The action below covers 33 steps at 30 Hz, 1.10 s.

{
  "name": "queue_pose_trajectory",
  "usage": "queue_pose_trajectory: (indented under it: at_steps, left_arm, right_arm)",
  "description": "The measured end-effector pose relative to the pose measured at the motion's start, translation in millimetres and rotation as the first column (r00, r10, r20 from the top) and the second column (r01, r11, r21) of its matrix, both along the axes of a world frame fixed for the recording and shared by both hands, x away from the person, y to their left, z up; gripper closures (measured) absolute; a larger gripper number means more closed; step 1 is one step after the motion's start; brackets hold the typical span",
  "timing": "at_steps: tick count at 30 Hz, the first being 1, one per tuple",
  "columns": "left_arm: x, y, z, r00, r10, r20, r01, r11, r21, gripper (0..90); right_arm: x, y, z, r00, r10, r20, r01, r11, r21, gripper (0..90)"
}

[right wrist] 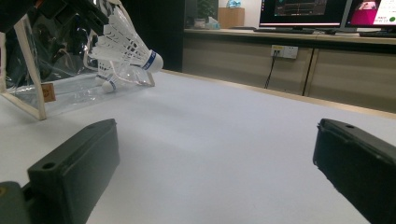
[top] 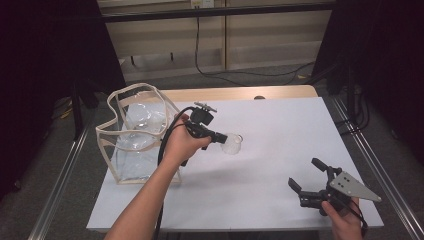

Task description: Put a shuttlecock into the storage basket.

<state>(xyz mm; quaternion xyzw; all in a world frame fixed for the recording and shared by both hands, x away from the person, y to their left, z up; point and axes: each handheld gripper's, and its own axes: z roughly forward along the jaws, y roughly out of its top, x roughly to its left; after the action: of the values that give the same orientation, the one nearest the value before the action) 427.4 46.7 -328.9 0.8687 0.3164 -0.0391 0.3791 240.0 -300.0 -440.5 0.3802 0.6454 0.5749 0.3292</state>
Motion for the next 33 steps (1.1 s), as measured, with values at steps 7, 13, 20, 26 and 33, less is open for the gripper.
queue_pose_trajectory:
  at_steps: [7, 13, 20, 26, 33]
  left_arm:
    - [-0.7, 2.1, 7.3, 0.9999, 0.007, -0.010, -0.007, 0.9999, -0.008, 90.0]
    - [-0.7, 4.9, 14.0, 0.9998, 0.009, -0.017, -0.009, 0.9999, -0.005, 90.0]
    - [-0.5, 8.6, 20.8, 0.9998, -0.003, -0.019, 0.004, 0.9999, 0.011, 90.0]
    - [-1.1, 10.9, 25.3, 0.9993, 0.012, -0.036, -0.012, 0.9999, 0.005, 90.0]
    - [1.0, 17.5, 28.9, 0.9988, 0.015, -0.047, -0.014, 0.9998, 0.014, 90.0]
  right_arm:
    - [0.1, -0.3, 0.0, 1.0000, -0.003, 0.001, 0.003, 1.0000, -0.001, 0.3]
    - [-0.3, -0.1, 0.1, 1.0000, -0.003, 0.000, 0.003, 1.0000, 0.000, 0.3]
    - [0.0, 0.4, 0.1, 1.0000, 0.000, 0.003, 0.000, 1.0000, -0.003, 0.3]
    - [0.0, -0.1, 0.0, 1.0000, -0.005, 0.001, 0.005, 1.0000, -0.002, 0.3]
    - [0.1, -0.1, 0.0, 1.0000, -0.004, 0.002, 0.004, 1.0000, -0.003, 0.3]
